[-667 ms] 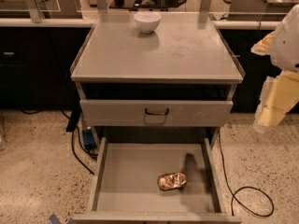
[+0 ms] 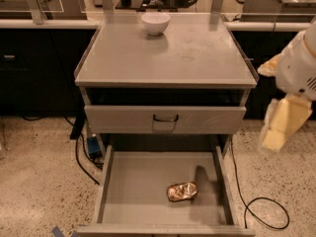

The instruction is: Pick orange can from middle drawer and place on counter

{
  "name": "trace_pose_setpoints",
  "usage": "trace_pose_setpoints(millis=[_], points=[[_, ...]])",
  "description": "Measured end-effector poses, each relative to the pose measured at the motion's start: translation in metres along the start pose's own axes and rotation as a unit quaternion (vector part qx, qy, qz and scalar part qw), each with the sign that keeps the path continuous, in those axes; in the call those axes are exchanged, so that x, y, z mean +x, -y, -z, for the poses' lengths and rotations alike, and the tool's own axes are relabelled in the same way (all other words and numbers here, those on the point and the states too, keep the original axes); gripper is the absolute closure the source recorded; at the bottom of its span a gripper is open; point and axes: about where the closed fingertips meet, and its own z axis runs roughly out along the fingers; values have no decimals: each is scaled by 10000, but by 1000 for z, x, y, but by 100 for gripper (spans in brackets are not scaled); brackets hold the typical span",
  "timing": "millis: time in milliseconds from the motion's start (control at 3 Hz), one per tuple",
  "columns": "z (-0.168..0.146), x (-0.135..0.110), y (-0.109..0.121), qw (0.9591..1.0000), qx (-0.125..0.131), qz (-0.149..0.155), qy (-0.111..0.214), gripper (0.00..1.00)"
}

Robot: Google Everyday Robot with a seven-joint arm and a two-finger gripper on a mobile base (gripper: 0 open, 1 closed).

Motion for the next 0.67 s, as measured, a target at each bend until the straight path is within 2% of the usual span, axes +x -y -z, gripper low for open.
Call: trace_pose_setpoints(millis=[333,667], points=[[-56,1,-29,9984,-388,-255,321,0],[-107,-5,-59,9961,-670,-379,426,0]])
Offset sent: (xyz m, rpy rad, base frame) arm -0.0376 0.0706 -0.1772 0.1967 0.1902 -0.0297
